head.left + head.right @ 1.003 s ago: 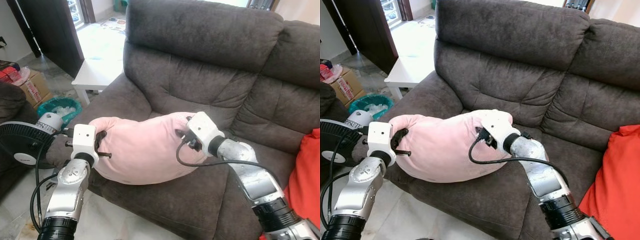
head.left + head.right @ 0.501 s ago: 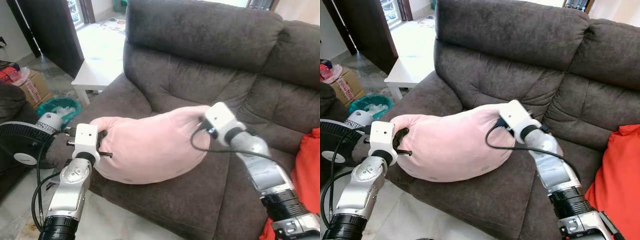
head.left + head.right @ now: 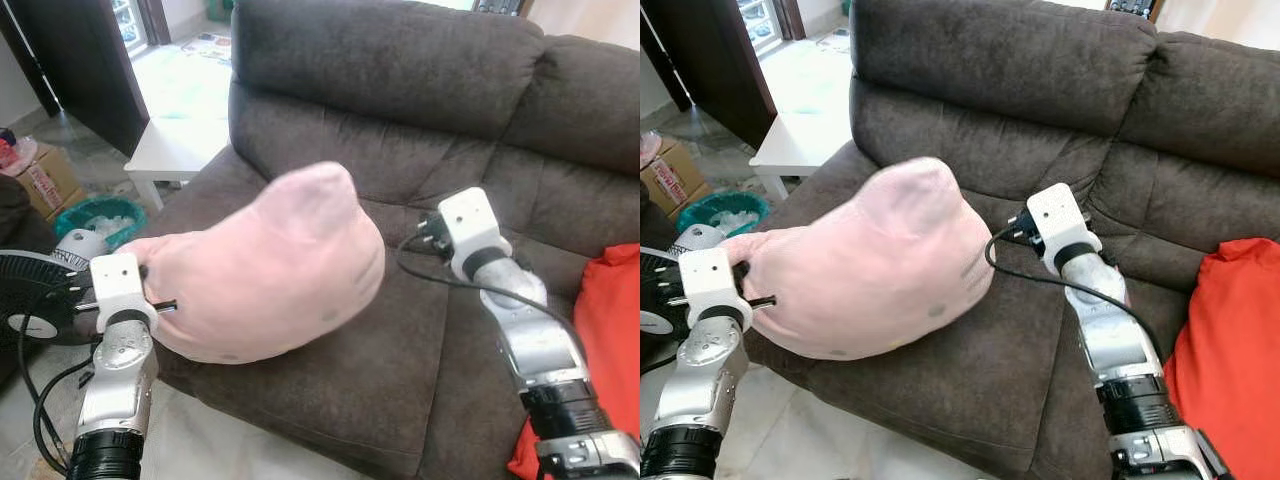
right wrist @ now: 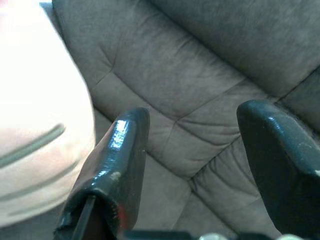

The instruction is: Move the pillow to the sofa from floor

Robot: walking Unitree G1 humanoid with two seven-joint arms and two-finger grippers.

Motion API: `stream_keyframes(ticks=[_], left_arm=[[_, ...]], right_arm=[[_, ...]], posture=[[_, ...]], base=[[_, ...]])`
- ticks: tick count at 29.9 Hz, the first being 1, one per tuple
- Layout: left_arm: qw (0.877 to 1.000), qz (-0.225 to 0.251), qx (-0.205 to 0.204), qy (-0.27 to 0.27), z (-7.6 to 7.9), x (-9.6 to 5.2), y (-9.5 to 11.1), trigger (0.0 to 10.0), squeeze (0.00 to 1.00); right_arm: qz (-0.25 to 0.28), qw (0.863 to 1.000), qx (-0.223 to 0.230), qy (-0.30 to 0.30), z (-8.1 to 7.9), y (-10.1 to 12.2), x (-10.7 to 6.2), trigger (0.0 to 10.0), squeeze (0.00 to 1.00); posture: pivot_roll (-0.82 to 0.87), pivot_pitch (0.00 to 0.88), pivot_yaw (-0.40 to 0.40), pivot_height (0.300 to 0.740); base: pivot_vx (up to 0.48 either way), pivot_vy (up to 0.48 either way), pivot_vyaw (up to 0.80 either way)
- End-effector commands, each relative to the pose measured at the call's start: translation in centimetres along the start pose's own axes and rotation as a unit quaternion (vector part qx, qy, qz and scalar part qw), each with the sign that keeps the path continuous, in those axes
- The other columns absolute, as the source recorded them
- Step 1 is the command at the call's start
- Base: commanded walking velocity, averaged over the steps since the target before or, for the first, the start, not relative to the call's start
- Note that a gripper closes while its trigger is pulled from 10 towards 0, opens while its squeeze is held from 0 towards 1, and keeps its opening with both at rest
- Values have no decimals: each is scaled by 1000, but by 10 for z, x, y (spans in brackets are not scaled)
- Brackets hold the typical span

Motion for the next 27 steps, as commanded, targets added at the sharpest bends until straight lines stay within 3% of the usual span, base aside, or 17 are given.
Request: stream_keyframes(ticks=[1, 2, 3, 4, 9, 11, 13, 15, 16, 20, 21, 25, 26, 27], left_arm=[[998, 47, -17, 44, -17, 2, 23, 10000, 0], [998, 47, -17, 44, -17, 2, 23, 10000, 0], [998, 32, -30, 37, -11, 1, 16, 10000, 0], [999, 17, -40, 20, -1, 0, 9, 10000, 0], [993, 9, -54, -106, 50, -6, 7, 10000, 0], [982, 4, -34, -185, 76, -14, 6, 10000, 0], [971, -1, -5, -239, 92, -20, 2, 10000, 0], [967, -9, -8, -254, 97, -21, 0, 10000, 0], [966, -11, -5, -258, 98, -19, 0, 10000, 0], [971, 1, -8, -240, 88, -10, 5, 10000, 0], [981, 9, -9, -195, 70, 2, 9, 10000, 0], [995, 12, -10, -95, 30, 17, 11, 10000, 0], [999, 10, -31, -35, 5, 22, 11, 10000, 0], [999, 10, -31, -35, 5, 22, 11, 10000, 0]], right_arm=[[1, 1000, 18, -7, 2, -2, -3, 10000, 0], [1, 1000, 18, -7, 2, -2, -3, 10000, 0], [-1, 999, 48, -13, 0, -7, -4, 10000, 0], [-13, 997, 72, -21, 0, -17, -6, 10000, 0], [-98, 991, 85, -32, -9, -76, -17, 10000, 0], [-142, 984, 105, -32, -20, -110, -27, 10000, 0], [-177, 979, 101, -21, -32, -134, -37, 10000, 0], [-204, 973, 109, -16, -43, -153, -47, 10000, 0], [-230, 967, 109, -7, -56, -172, -59, 10000, 0], [-258, 959, 114, 2, -71, -194, -74, 10000, 0], [-287, 950, 122, 8, -83, -211, -89, 10000, 0], [-322, 937, 137, 24, -100, -230, -109, 10000, 0], [-332, 934, 127, 35, -108, -236, -118, 10000, 0], [-332, 934, 127, 35, -108, -236, -118, 10000, 0]], posture=[[131, 86, -53, 740], [131, 86, -53, 740], [129, 85, -55, 740], [127, 85, -56, 740], [121, 86, -57, 740], [123, 89, -57, 740], [124, 89, -56, 740], [124, 89, -56, 740], [123, 91, -54, 740], [120, 93, -53, 740], [118, 94, -49, 740], [117, 96, -49, 740], [119, 97, -49, 740], [119, 97, -49, 740]], base=[[0, 0, 0], [0, 0, 0], [0, 0, 0], [0, 0, 0], [0, 0, 0], [0, 0, 0], [0, 0, 0], [0, 0, 0], [0, 0, 0], [0, 0, 0], [0, 0, 0], [0, 0, 0], [0, 0, 0], [0, 0, 0]])
Point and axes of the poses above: a point about 5 cm out from each wrist's last joint towards the gripper, its own x axis pointing out of the wrist towards the gripper, its own y axis along the axis of the wrist's last joint, z = x × y, the point moved 6 cm from there along x, pointing out of the wrist towards the gripper, and after that the axes turned 10 degrees about -x, right-handed, at the moved point
